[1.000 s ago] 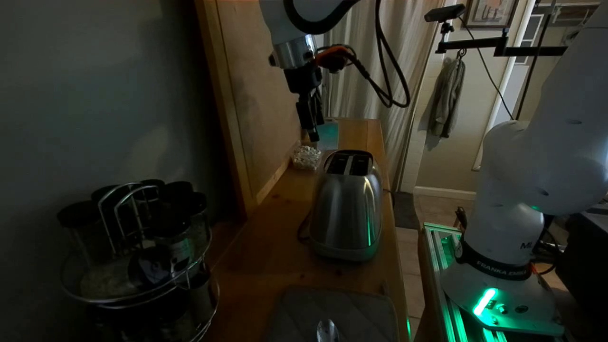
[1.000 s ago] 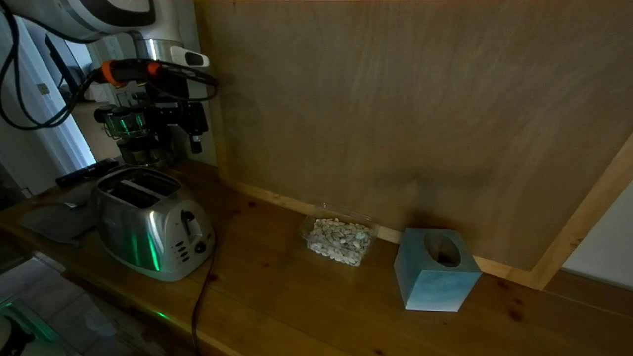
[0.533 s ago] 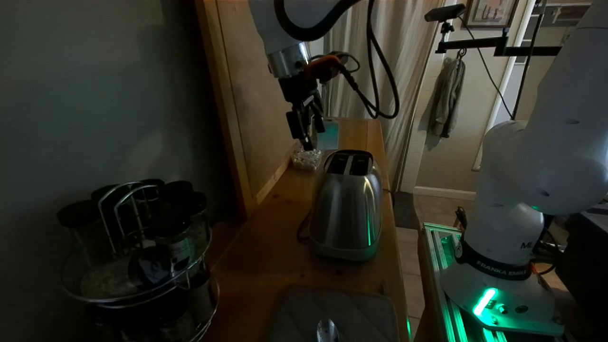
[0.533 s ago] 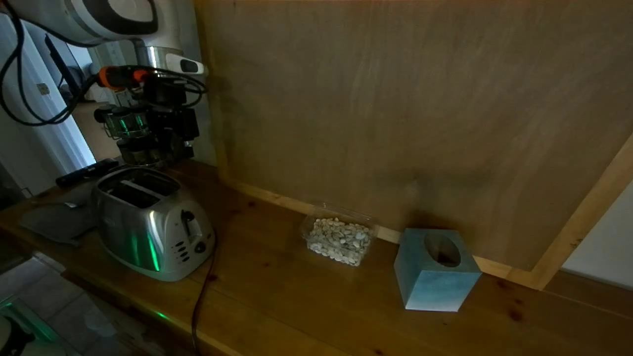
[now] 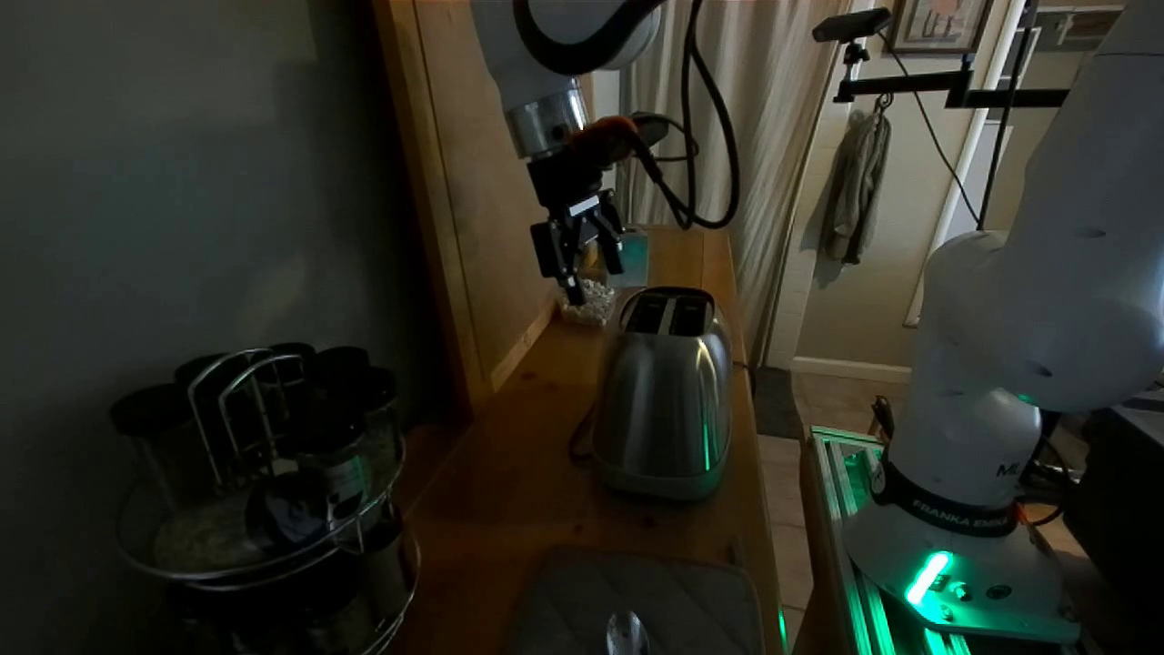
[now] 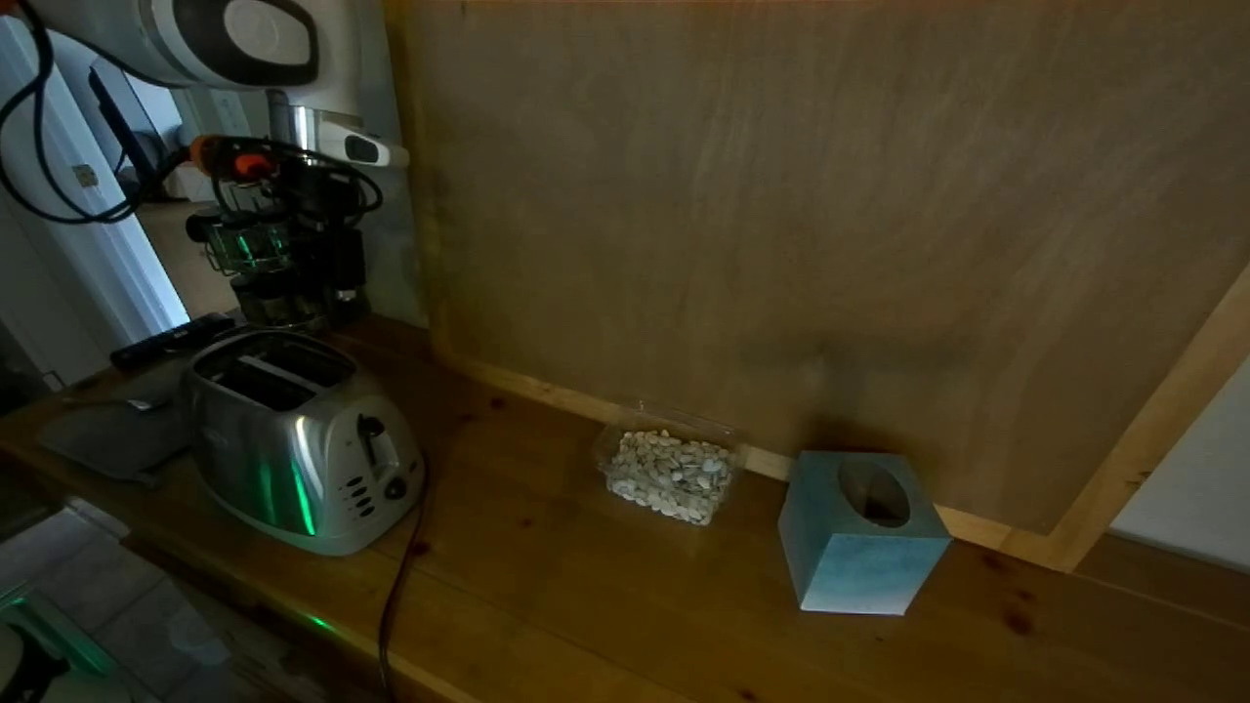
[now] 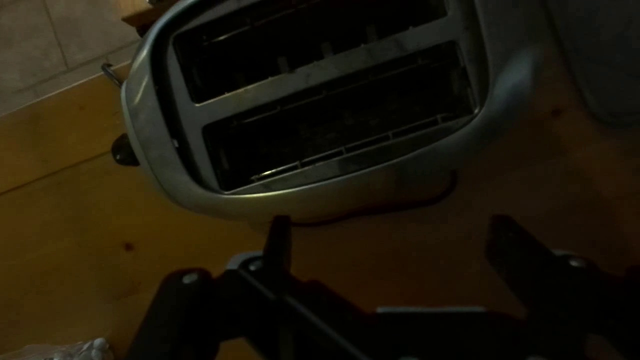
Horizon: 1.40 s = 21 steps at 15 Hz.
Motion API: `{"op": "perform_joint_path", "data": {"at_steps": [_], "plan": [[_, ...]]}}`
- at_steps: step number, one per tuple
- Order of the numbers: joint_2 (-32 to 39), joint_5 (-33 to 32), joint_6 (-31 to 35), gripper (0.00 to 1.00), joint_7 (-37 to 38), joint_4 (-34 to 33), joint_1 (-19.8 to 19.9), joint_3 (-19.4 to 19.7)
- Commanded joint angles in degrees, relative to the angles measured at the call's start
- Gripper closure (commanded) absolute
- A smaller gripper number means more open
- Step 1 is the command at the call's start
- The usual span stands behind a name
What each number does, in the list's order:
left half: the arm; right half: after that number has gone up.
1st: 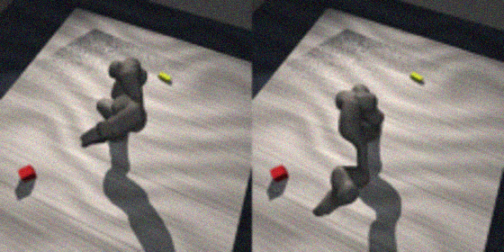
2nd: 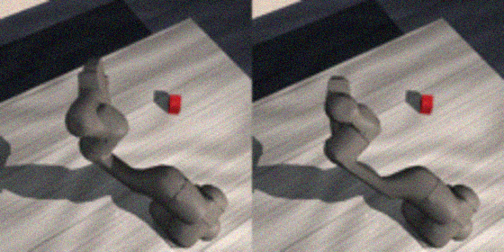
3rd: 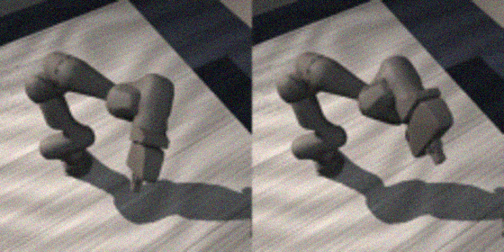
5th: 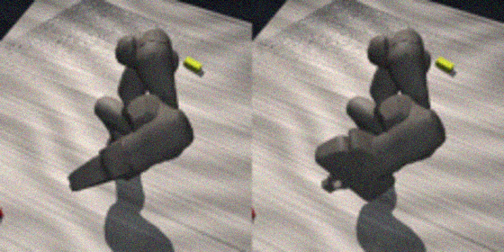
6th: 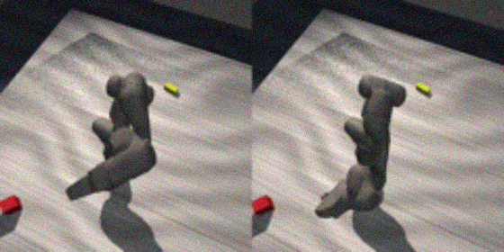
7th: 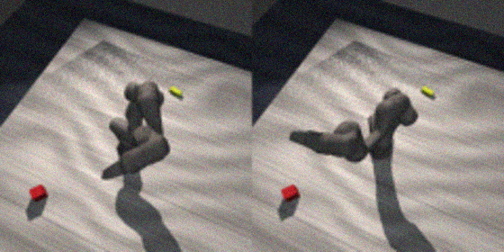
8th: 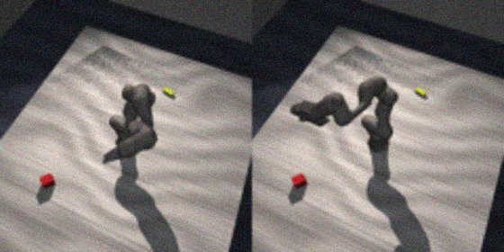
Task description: Turn the grey toaster to the right
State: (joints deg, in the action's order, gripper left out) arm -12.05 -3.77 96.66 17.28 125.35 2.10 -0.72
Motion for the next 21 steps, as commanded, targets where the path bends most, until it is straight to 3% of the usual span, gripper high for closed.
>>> {"op": "perform_joint_path", "data": {"at_steps": [1, 7, 12, 21], "plan": [[-0.07, 3.47, -0.76, 0.0, 3.2, -0.01, 0.24, 0.26], [-0.4, 4.0, -1.36, 0.0, 7.99, 1.8, 0.67, 0.12], [0.05, 2.58, -0.68, 0.0, 7.18, 1.68, 0.48, -0.02], [-2.01, 7.13, 1.07, 0.0, 26.81, 3.69, 2.38, 0.19]]}}
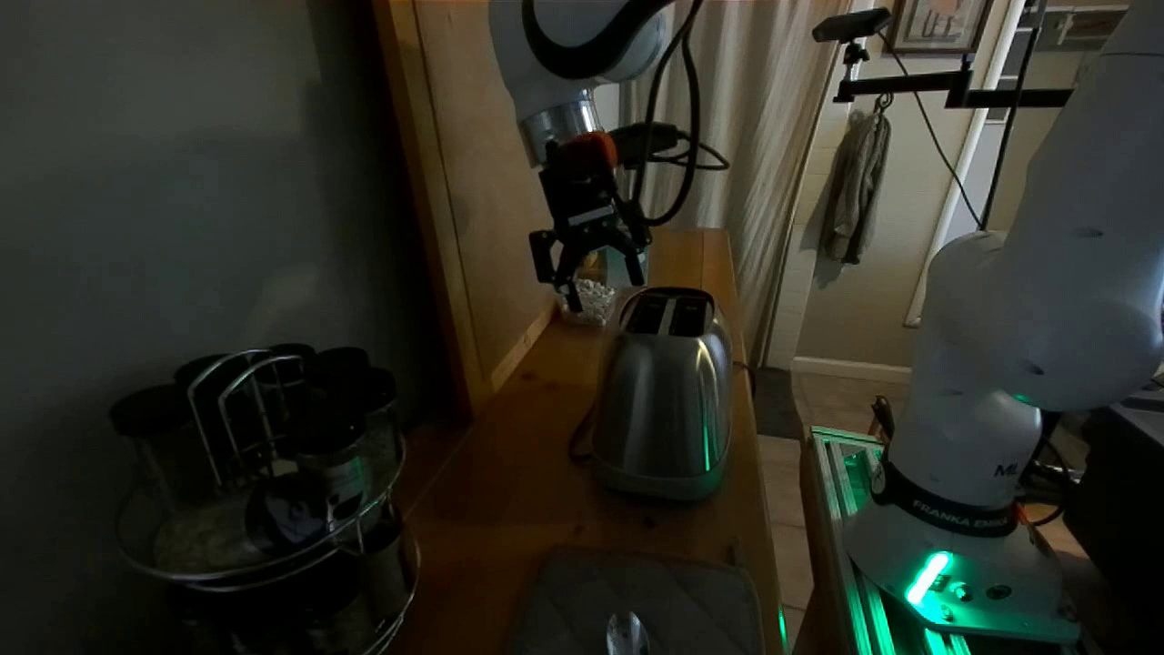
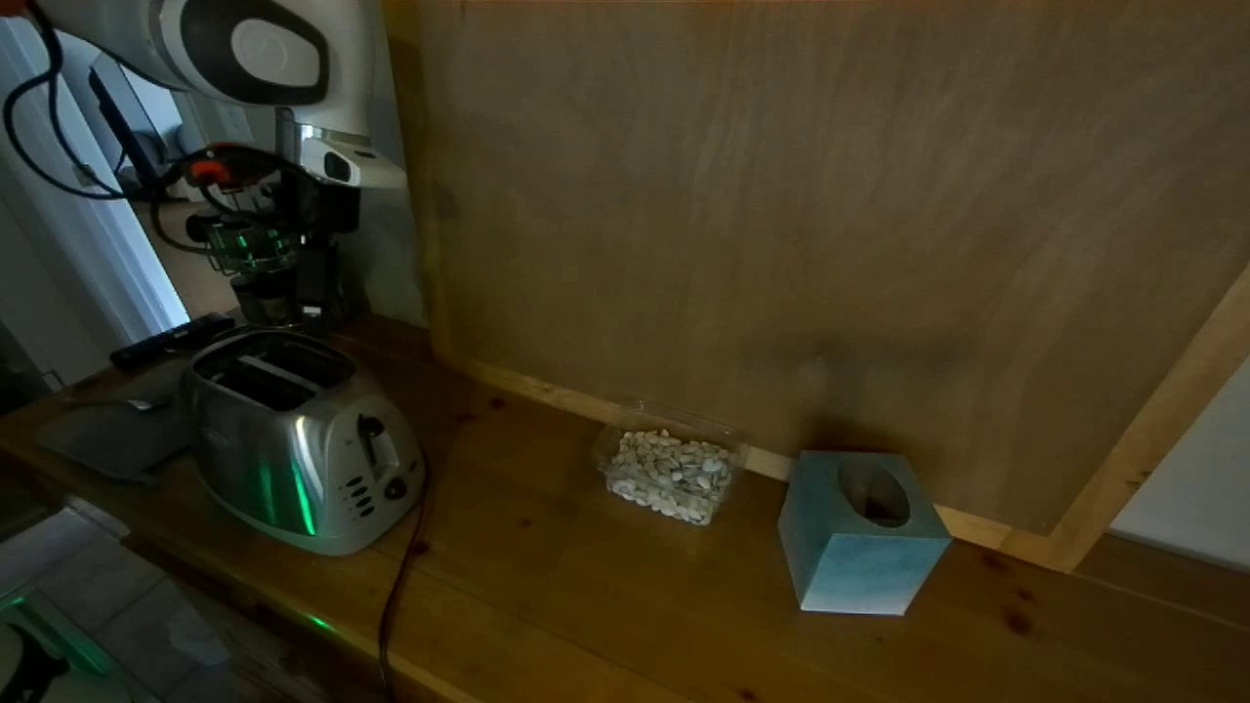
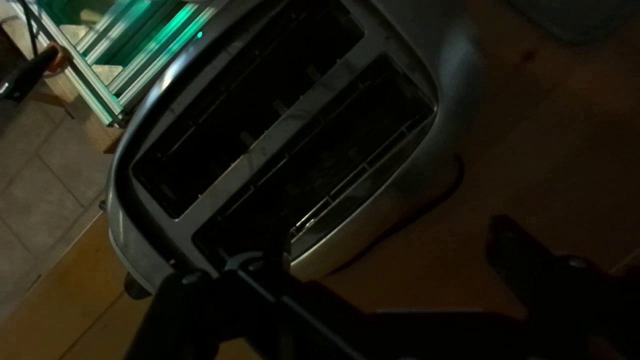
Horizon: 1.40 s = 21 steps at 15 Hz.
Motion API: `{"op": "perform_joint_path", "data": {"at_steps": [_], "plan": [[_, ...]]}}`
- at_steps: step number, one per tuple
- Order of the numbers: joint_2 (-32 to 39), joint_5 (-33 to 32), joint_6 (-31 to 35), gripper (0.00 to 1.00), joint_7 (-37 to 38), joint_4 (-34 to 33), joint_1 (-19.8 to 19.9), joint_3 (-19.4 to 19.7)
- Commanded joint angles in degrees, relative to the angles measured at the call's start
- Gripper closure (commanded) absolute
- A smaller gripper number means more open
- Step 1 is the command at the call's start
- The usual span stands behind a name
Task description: Turn the grey toaster to the right
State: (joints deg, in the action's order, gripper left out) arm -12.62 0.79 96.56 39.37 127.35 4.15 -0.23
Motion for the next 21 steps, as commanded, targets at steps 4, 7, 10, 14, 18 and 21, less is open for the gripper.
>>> {"op": "perform_joint_path", "data": {"at_steps": [4, 7, 10, 14, 18, 21], "plan": [[-1.68, 3.49, 0.89, 0.0, 7.68, 3.53, -0.16, -0.75], [-2.71, 2.58, 1.91, 0.0, 9.53, 5.66, 0.06, -0.8], [-4.11, 1.49, 5.53, 0.0, 10.46, 7.27, 0.13, -1.0], [-5.3, 2.03, 8.66, 0.0, 12.86, 8.95, 0.38, -1.18], [-5.86, 2.48, 7.72, 0.0, 15.51, 10.27, 0.69, -1.0], [-6.34, 2.43, 7.86, 0.0, 16.66, 11.1, 0.84, -0.84]]}}
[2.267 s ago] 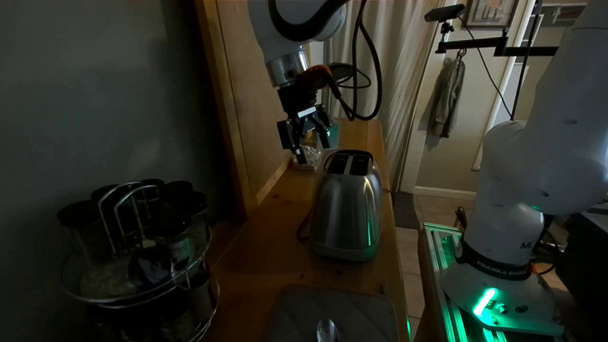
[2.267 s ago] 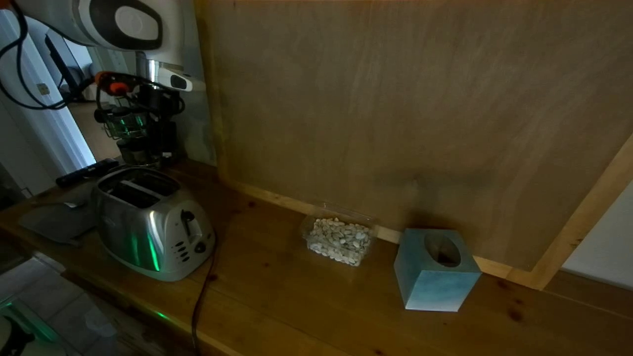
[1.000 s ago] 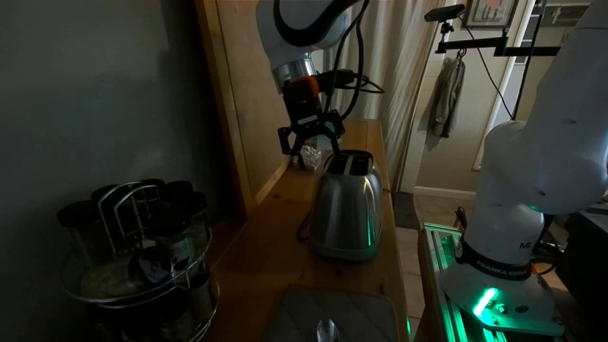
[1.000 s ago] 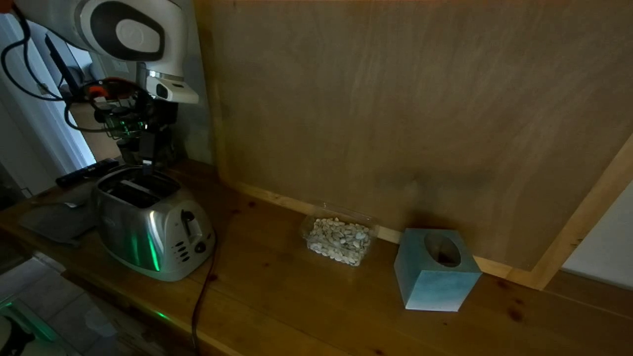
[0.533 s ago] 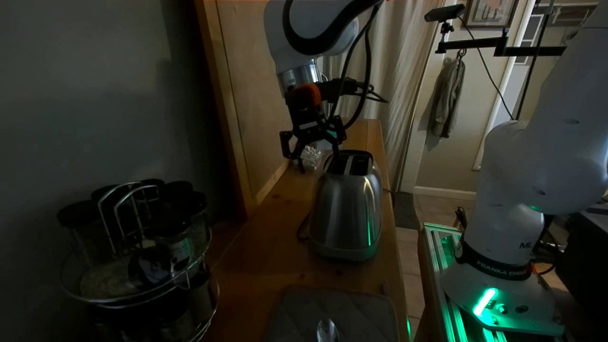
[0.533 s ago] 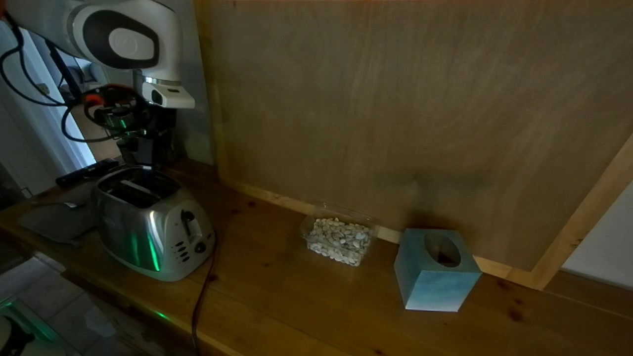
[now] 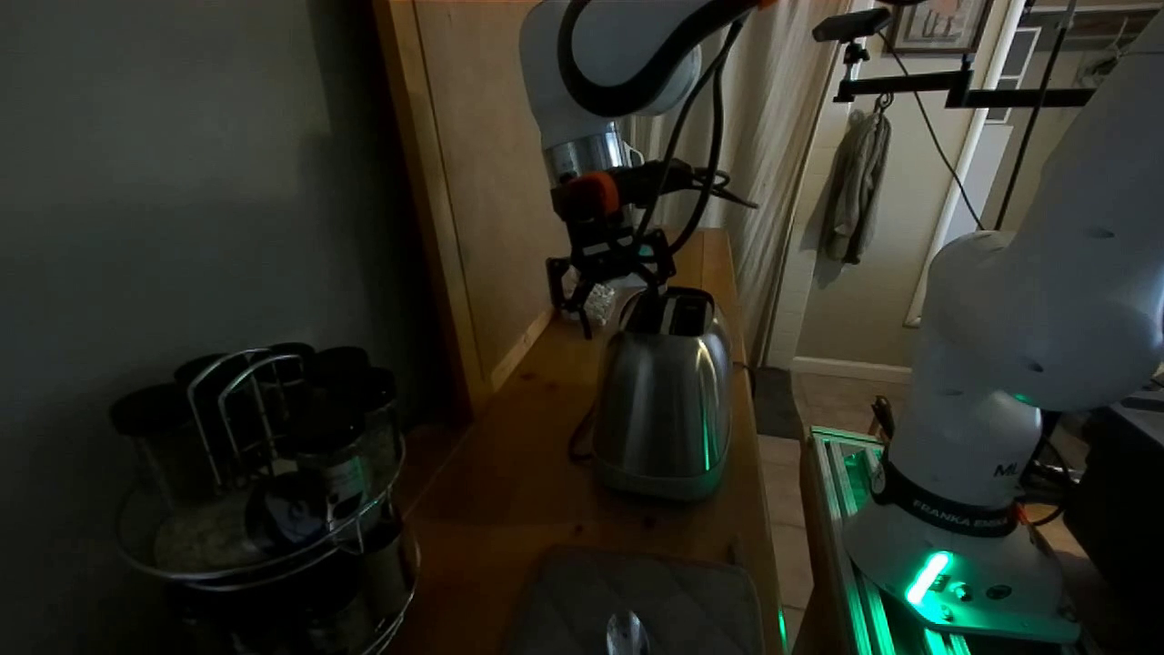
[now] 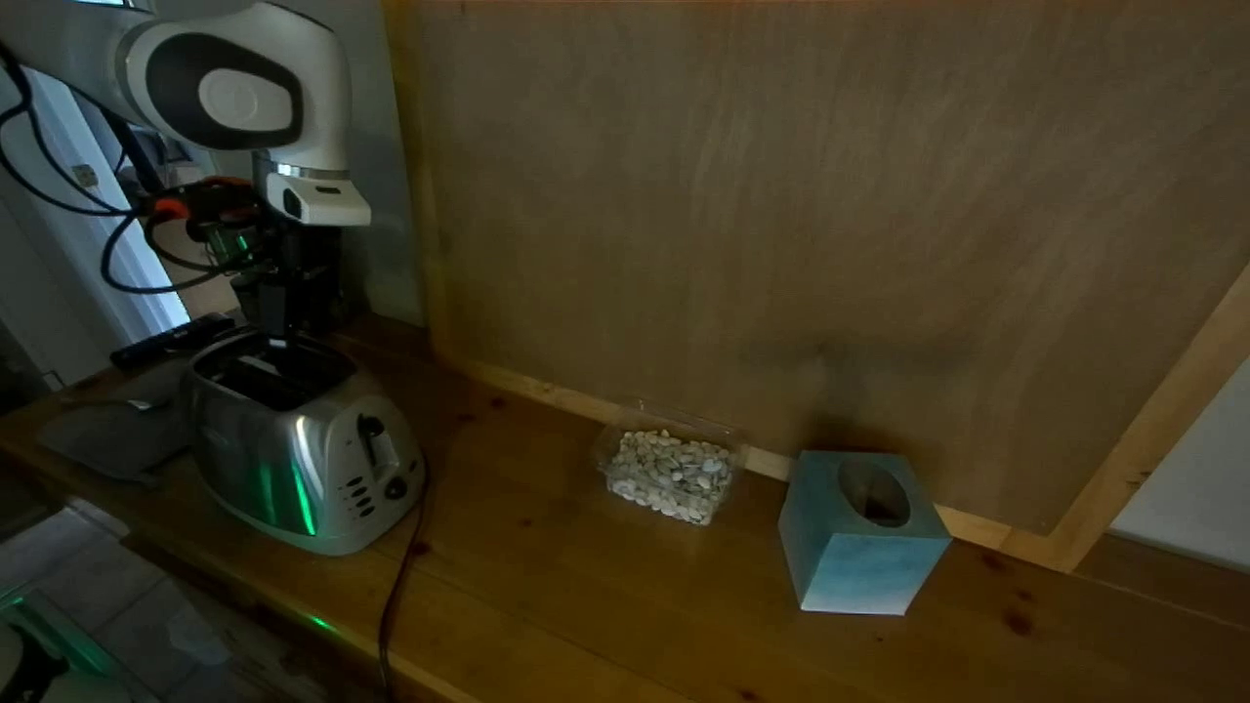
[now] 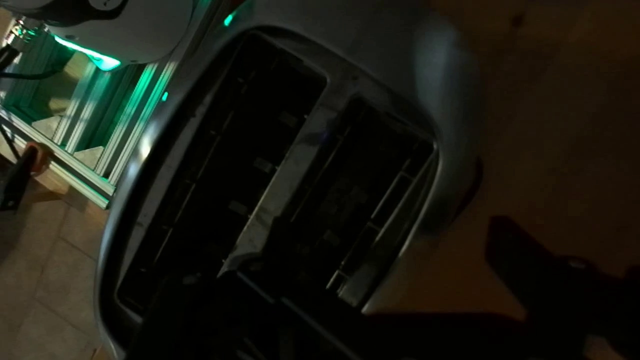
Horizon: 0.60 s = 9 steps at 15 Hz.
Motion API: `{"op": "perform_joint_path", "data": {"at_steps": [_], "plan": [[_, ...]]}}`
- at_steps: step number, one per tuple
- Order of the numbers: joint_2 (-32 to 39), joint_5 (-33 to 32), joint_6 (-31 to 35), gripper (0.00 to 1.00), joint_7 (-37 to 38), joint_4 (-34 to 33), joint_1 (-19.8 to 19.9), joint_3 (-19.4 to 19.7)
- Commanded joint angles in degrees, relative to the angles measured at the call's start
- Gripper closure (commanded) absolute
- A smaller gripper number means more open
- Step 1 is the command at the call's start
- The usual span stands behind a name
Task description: Turn the grey toaster to the right
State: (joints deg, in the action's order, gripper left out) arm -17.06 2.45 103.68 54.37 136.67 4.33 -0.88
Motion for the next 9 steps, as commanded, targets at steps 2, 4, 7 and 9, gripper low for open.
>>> {"op": "perform_joint_path", "data": {"at_steps": [2, 4, 7, 9], "plan": [[-2.14, 0.99, 1.38, 0.25, 1.74, 1.93, 0.73, 0.04], [-2.36, 0.82, 1.81, 0.32, 1.84, 2.01, 1.0, 0.21], [-2.64, 1.4, 2.4, 0.56, 3.46, 2.24, 1.73, 0.52], [-2.66, 1.69, 3.71, 0.69, 4.86, 2.35, 1.97, 0.6]]}}
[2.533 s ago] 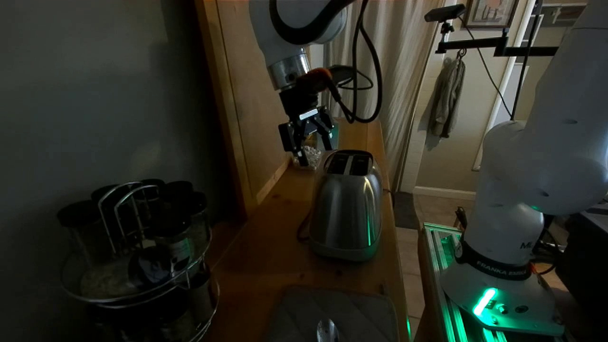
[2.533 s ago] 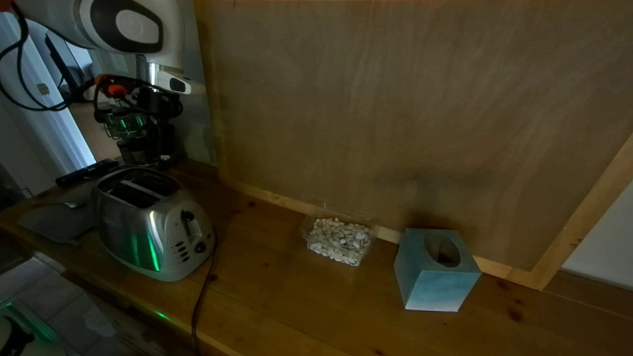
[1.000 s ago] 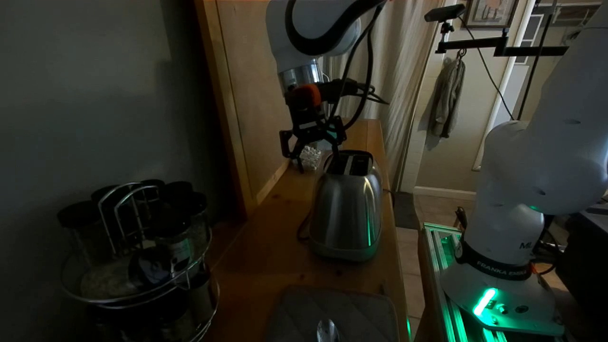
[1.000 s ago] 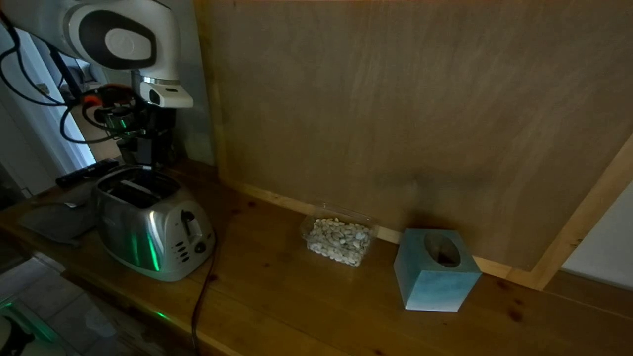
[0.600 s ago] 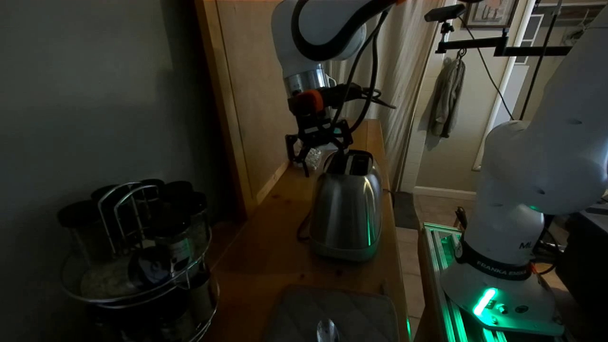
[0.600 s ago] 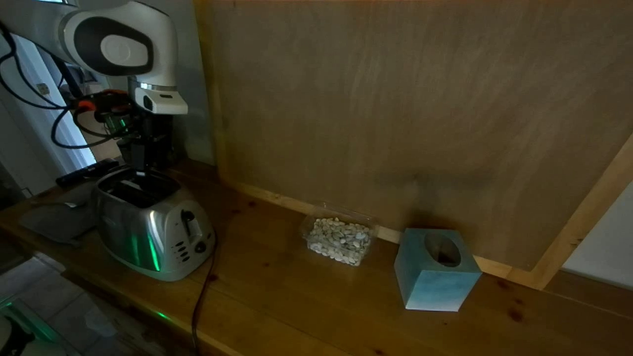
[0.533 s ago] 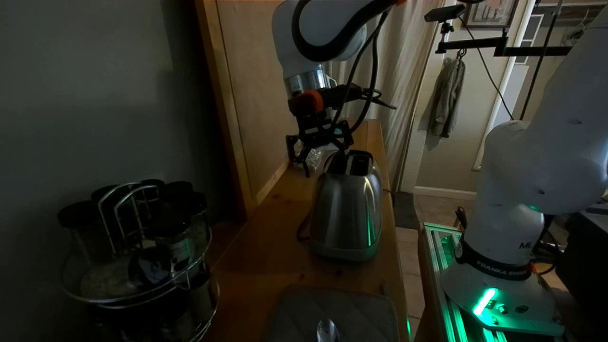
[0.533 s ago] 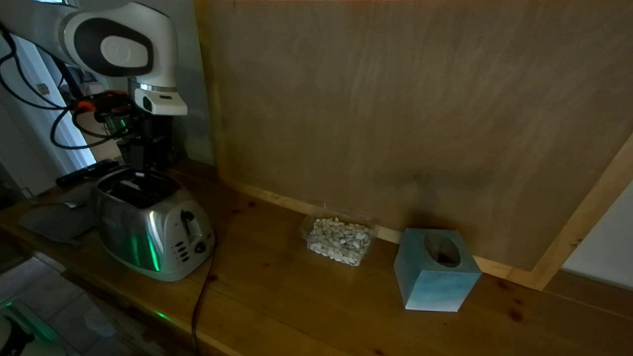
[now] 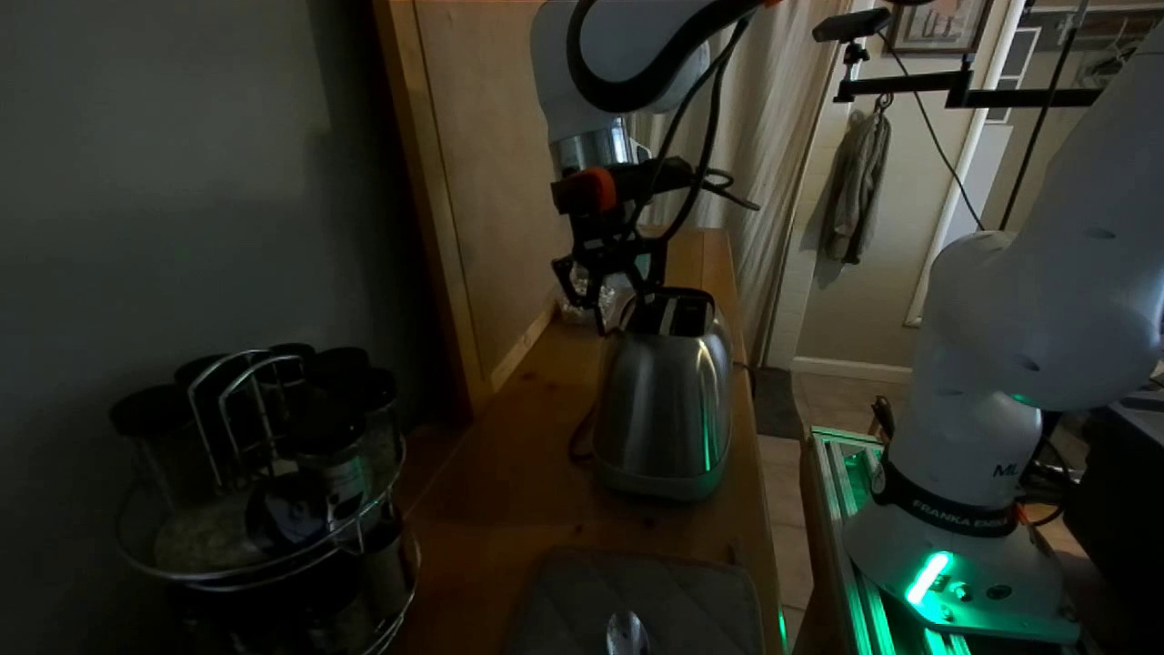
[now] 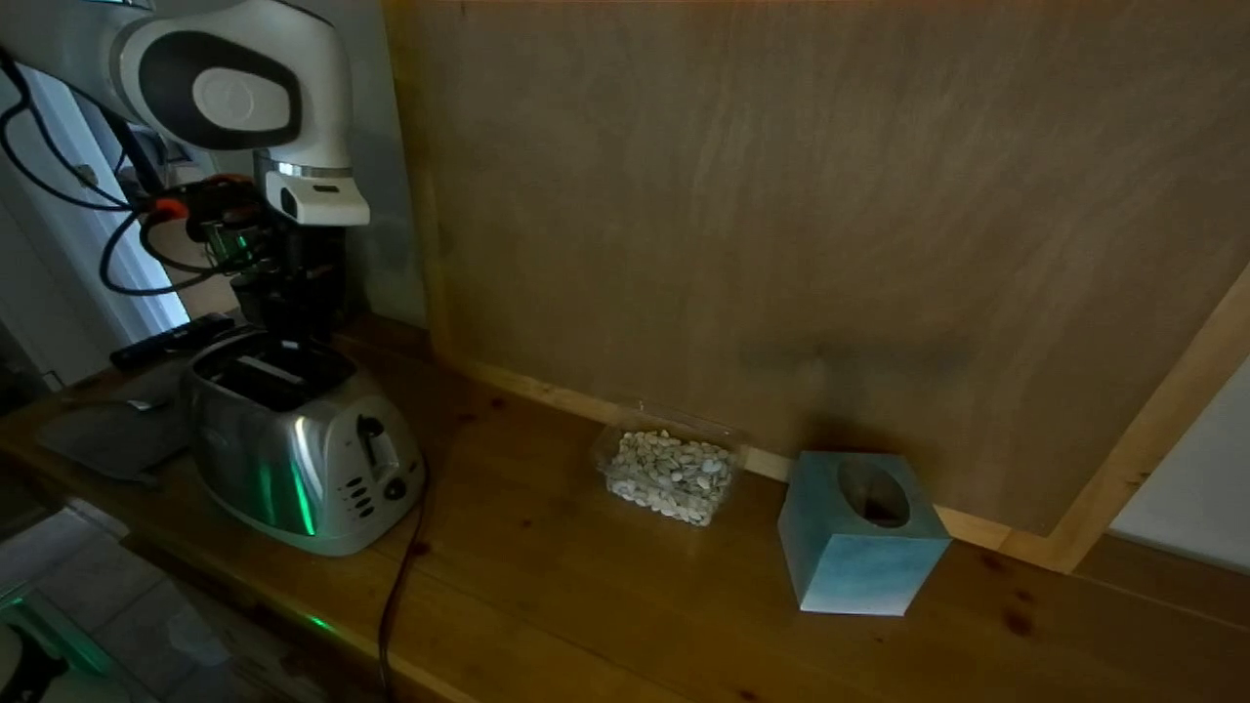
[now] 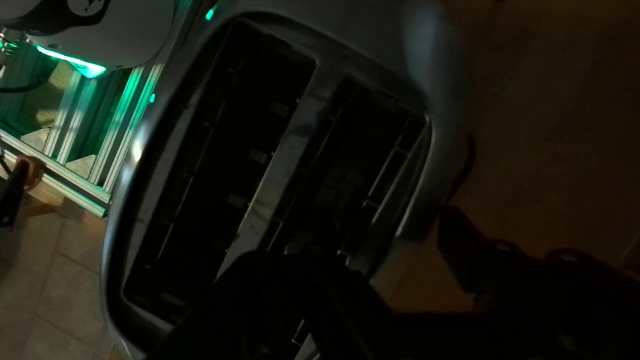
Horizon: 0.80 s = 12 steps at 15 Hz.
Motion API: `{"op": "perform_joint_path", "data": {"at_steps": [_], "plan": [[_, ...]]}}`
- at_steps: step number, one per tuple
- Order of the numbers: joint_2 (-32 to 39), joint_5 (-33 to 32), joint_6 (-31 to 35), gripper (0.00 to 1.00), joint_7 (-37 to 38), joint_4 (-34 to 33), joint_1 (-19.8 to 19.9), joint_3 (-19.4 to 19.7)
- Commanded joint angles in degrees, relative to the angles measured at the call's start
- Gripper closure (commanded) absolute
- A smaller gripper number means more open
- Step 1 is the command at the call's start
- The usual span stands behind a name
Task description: Turn the grey toaster to the right
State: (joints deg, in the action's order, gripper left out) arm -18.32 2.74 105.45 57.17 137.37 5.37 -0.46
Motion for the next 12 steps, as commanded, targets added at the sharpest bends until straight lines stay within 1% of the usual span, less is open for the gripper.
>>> {"op": "perform_joint_path", "data": {"at_steps": [1, 2, 5, 6, 7, 11, 12], "plan": [[-1.41, 1.9, 2.51, 0.76, 2.58, 1.69, 1.06, 0.4], [-1.54, 2.28, 3.09, 0.81, 3.17, 1.79, 1.17, 0.57], [-2.28, 3.47, 4.02, 0.87, 5.61, 2.13, 1.58, 0.98], [-2.18, 2.84, 3.55, 0.88, 4.75, 1.82, 1.35, 0.86], [-0.9, 2.22, 1.82, 0.63, 4.98, 0.74, 1.21, 0.51], [-0.92, 2.27, 1.96, 0.64, 5.2, 0.76, 1.21, 0.52], [-0.68, 2.26, 2.72, 0.89, 6.35, 0.45, 1.62, 0.6]]}}
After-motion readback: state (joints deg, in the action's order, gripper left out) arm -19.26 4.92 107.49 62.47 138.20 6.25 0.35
